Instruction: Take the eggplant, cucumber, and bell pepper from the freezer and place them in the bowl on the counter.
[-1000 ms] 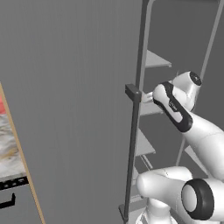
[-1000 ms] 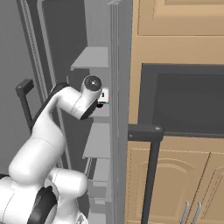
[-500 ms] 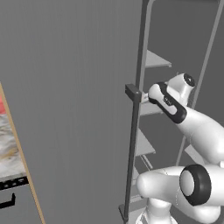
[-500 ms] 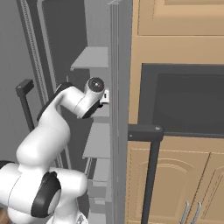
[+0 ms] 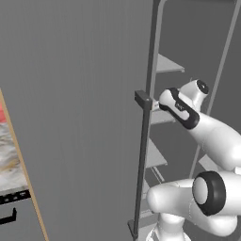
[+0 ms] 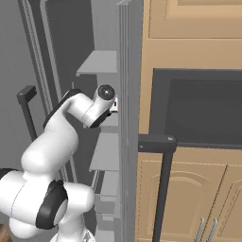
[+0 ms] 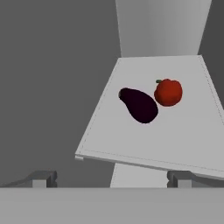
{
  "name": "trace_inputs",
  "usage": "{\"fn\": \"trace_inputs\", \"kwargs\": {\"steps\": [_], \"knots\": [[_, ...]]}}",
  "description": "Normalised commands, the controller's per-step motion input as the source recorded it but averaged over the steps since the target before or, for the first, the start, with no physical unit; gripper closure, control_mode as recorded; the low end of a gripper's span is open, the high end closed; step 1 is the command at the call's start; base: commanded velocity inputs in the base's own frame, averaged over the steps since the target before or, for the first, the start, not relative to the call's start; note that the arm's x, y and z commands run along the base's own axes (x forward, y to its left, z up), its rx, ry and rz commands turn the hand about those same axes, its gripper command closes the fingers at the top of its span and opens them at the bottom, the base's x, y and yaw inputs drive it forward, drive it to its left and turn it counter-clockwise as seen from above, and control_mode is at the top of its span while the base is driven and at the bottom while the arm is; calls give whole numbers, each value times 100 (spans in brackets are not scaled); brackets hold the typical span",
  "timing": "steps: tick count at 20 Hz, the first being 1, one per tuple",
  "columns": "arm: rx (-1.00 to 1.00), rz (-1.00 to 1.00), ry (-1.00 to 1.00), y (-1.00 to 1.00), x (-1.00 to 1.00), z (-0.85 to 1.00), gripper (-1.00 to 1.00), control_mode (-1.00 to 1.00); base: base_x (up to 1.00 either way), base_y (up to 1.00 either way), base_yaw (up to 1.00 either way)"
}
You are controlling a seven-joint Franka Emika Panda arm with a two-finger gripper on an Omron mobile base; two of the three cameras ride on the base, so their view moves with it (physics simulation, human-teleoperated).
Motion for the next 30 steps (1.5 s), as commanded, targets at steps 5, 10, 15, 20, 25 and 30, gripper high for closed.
{"fn": "trace_inputs", "kwargs": {"steps": [5,10,15,20,25,30], "knots": [[0,2,0,-1,17,0,-100,-100,0,0,0],[0,0,1,0,26,-3,-100,-100,0,0,0],[0,0,0,0,27,-9,-100,-100,0,0,0],[0,0,0,0,20,-22,-100,-100,0,0,0],[0,1,1,0,11,-33,-100,-100,0,0,0],[0,0,1,0,11,-21,-100,-100,0,0,0]]}}
